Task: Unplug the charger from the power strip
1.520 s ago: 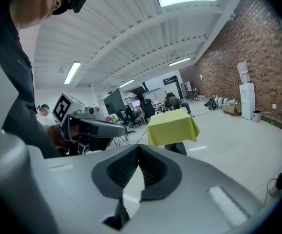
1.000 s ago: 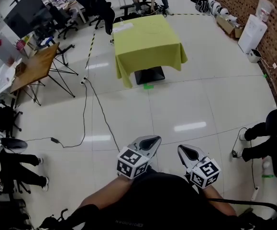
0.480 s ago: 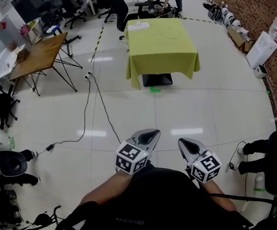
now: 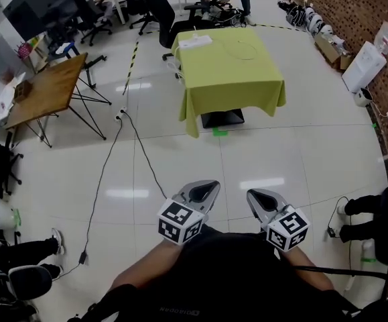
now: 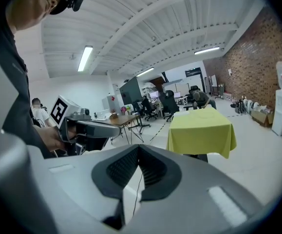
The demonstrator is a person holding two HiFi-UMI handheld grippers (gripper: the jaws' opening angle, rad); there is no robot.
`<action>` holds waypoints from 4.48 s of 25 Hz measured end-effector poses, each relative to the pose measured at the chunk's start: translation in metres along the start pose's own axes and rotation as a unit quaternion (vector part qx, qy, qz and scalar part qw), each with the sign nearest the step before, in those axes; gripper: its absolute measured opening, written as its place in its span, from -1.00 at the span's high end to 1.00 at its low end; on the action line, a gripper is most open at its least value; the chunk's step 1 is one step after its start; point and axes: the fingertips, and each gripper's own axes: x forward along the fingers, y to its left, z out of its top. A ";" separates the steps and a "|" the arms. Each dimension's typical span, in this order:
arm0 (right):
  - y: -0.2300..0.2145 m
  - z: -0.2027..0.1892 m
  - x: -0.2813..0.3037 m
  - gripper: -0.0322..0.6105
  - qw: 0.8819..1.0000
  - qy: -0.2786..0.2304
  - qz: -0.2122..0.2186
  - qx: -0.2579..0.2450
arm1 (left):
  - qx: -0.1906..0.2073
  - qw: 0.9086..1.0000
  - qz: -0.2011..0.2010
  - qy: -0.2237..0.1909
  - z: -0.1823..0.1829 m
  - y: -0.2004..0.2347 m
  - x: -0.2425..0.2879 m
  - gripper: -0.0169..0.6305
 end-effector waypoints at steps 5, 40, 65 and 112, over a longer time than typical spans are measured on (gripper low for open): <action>0.004 0.013 0.032 0.89 1.000 0.020 0.017 -0.016 | -0.022 1.000 0.017 -0.003 0.008 0.043 -0.003 0.93; -0.190 0.148 0.315 0.89 0.989 0.035 0.146 -0.009 | -0.029 0.987 0.160 -0.014 0.143 0.300 0.125 0.93; -0.076 0.249 0.569 0.89 0.996 0.048 0.065 -0.020 | -0.035 0.997 0.065 -0.009 0.184 0.578 0.015 0.93; -0.495 0.373 0.715 0.89 0.894 -0.074 -0.390 0.209 | 0.178 0.918 -0.314 0.162 0.402 0.834 0.453 0.93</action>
